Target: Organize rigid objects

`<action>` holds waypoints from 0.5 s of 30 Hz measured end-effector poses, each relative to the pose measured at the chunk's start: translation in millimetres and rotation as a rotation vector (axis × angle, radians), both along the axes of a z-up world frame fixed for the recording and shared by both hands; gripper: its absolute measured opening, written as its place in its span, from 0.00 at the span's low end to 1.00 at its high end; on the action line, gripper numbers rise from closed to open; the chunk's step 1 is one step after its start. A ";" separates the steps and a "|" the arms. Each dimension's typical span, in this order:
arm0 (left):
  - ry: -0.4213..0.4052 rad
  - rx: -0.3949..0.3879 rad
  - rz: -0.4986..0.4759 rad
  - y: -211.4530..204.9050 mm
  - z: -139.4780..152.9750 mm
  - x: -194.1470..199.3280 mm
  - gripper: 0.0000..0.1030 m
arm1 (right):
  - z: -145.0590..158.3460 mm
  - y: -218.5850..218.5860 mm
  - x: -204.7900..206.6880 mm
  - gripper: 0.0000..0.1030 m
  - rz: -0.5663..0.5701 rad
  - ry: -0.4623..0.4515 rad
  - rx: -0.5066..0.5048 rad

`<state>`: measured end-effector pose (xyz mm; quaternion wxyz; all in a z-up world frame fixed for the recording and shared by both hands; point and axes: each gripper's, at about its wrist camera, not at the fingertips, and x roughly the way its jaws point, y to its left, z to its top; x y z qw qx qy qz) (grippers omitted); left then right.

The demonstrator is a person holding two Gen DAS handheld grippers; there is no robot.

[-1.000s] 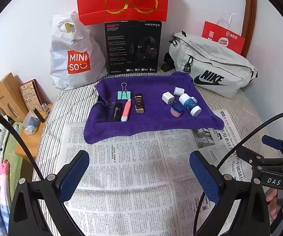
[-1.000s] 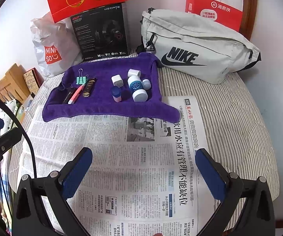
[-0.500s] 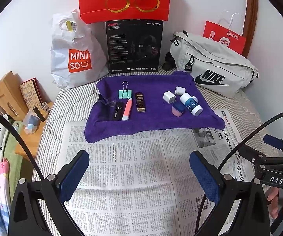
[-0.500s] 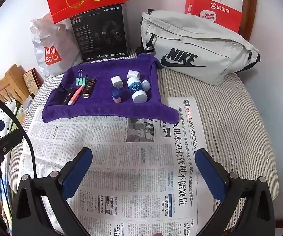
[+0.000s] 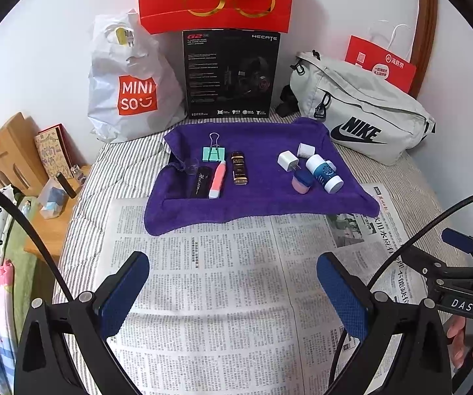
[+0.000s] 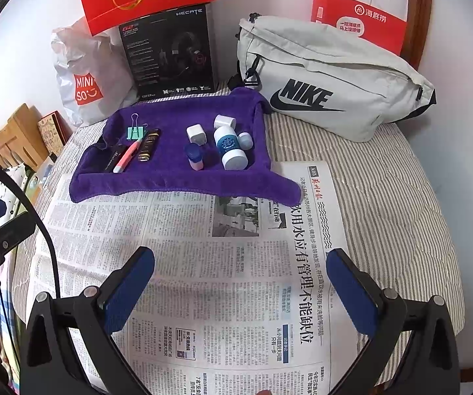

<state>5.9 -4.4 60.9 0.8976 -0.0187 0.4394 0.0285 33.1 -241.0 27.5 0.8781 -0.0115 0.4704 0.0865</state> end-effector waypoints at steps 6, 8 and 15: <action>-0.002 0.004 0.004 0.9 0.1 -0.3 1.00 | 0.0 0.2 0.2 1.00 0.001 -0.002 0.000; -0.005 0.001 0.005 1.6 0.3 -0.8 1.00 | 0.3 0.6 -0.1 1.00 0.001 -0.004 -0.002; -0.004 -0.007 0.012 4.2 -0.9 -1.4 1.00 | 0.7 1.6 0.2 1.00 -0.003 -0.007 -0.012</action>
